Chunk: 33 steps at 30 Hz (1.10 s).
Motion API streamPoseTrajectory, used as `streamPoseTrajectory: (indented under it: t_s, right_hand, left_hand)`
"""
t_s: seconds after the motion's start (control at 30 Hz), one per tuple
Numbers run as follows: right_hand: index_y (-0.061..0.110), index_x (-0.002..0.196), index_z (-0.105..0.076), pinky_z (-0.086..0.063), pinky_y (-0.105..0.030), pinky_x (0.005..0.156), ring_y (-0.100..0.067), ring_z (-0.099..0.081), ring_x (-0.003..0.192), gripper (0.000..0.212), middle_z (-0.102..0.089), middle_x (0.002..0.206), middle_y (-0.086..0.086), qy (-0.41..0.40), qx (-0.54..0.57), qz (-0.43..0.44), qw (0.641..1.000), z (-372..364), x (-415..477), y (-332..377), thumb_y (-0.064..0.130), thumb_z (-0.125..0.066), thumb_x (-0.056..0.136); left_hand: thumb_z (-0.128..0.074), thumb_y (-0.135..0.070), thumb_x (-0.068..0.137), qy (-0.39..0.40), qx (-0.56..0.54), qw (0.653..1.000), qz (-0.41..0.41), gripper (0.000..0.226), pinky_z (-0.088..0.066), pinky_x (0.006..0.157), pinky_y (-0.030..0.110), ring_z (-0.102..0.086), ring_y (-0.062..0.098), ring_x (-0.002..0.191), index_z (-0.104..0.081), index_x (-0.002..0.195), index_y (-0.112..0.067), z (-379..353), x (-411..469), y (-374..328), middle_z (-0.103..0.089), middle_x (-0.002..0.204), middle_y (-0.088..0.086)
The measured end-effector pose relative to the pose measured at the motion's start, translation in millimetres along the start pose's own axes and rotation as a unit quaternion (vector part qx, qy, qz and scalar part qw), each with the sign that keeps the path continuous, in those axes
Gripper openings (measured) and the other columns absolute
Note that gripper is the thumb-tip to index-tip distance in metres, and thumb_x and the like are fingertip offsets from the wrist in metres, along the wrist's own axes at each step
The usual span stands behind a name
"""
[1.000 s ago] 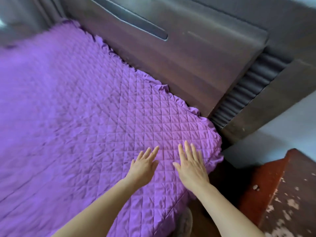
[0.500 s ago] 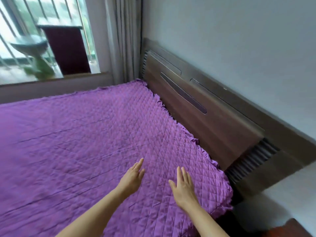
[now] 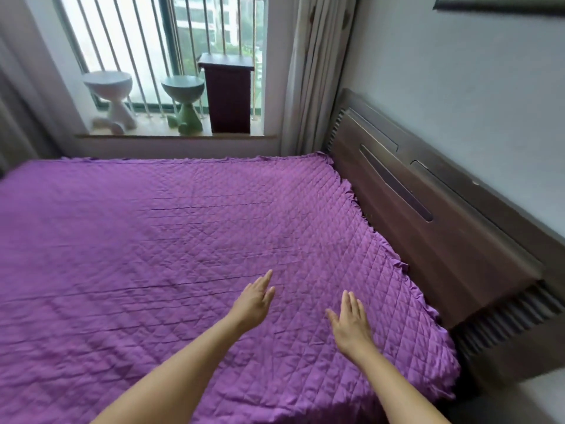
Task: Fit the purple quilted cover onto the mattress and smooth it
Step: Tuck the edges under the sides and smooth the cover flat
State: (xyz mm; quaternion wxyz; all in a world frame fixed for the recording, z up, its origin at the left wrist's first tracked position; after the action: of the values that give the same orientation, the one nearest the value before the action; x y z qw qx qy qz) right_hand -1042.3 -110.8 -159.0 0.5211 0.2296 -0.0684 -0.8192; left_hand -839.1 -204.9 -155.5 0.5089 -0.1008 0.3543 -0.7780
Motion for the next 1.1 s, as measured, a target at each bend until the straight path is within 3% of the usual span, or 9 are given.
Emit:
streamPoseTrajectory:
  t_s: [0.3,0.6,0.93,1.1]
  right_hand:
    - [0.005,0.149,0.000,-0.002,-0.036,0.118,-0.027,0.002,0.146,0.069,0.002,0.158,-0.013,-0.014,-0.015,0.108,0.994,-21.5,-27.3,86.5,0.042,-0.031,0.100]
    - [0.009,0.150,0.001,-0.005,-0.040,0.117,-0.026,0.003,0.146,0.068,0.004,0.159,-0.009,0.020,-0.030,0.166,0.985,-95.7,-69.2,222.8,0.044,-0.030,0.100]
    - [0.010,0.150,-0.002,-0.006,-0.041,0.117,-0.027,0.001,0.146,0.067,0.002,0.159,-0.009,0.065,-0.025,0.197,0.978,-197.3,-130.5,375.5,0.042,-0.032,0.100]
    - [0.010,0.150,0.000,-0.006,-0.041,0.117,-0.026,0.001,0.146,0.067,0.003,0.159,-0.010,0.096,-0.061,0.197,0.974,-231.9,-153.7,393.3,0.043,-0.031,0.100]
  left_hand:
    - [-0.033,-0.023,0.101,-0.076,-0.040,0.996,0.030,0.052,-0.017,0.115,0.032,-0.024,0.020,0.141,-0.014,0.149,-0.011,56.7,-66.3,42.8,-0.023,0.154,0.011]
    - [-0.033,-0.024,0.102,-0.125,-0.043,0.987,0.093,0.052,-0.014,0.116,0.030,-0.022,0.021,0.142,-0.014,0.149,-0.011,132.9,-159.8,158.1,-0.023,0.154,0.011]
    - [-0.032,-0.023,0.102,-0.127,-0.030,0.981,0.142,0.052,-0.014,0.115,0.027,-0.020,0.020,0.143,-0.014,0.149,-0.010,225.0,-250.4,301.8,-0.021,0.154,0.012]
    - [-0.032,-0.025,0.102,-0.109,-0.051,0.980,0.157,0.053,-0.014,0.115,0.028,-0.019,0.022,0.143,-0.013,0.149,-0.010,223.8,-279.3,336.5,-0.020,0.155,0.012]
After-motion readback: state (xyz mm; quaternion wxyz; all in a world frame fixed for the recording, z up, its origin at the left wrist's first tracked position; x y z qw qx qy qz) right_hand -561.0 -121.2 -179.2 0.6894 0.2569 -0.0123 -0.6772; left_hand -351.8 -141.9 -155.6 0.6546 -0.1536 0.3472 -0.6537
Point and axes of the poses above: each hand's wrist, its own x-axis towards the middle knuckle, its own z-axis out of the back of the hand, y = z × x, the point moved 1 cm from there along x, towards the middle knuckle
